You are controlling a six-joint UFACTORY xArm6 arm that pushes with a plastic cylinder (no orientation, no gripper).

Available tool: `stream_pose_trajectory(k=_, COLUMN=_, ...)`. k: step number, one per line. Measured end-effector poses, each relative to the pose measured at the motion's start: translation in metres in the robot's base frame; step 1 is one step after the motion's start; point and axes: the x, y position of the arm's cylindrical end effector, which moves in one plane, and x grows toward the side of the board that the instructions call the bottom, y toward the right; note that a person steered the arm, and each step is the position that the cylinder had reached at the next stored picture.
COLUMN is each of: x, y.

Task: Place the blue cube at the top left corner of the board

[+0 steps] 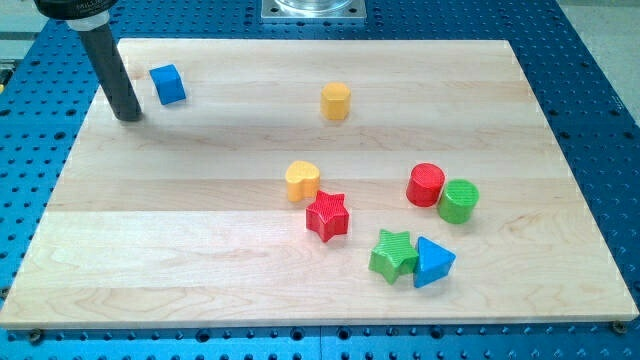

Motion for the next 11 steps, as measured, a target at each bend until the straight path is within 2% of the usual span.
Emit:
stream_pose_trajectory(k=2, x=0.025, y=0.07)
stream_pose_trajectory(k=3, x=0.023, y=0.083)
stream_pose_trajectory(k=5, x=-0.043, y=0.055)
stream_pose_trajectory(k=8, x=-0.079, y=0.033)
stream_pose_trajectory(k=9, x=-0.079, y=0.033)
stream_pose_trajectory(k=10, x=-0.051, y=0.069)
stream_pose_trajectory(k=11, x=0.0, y=0.12)
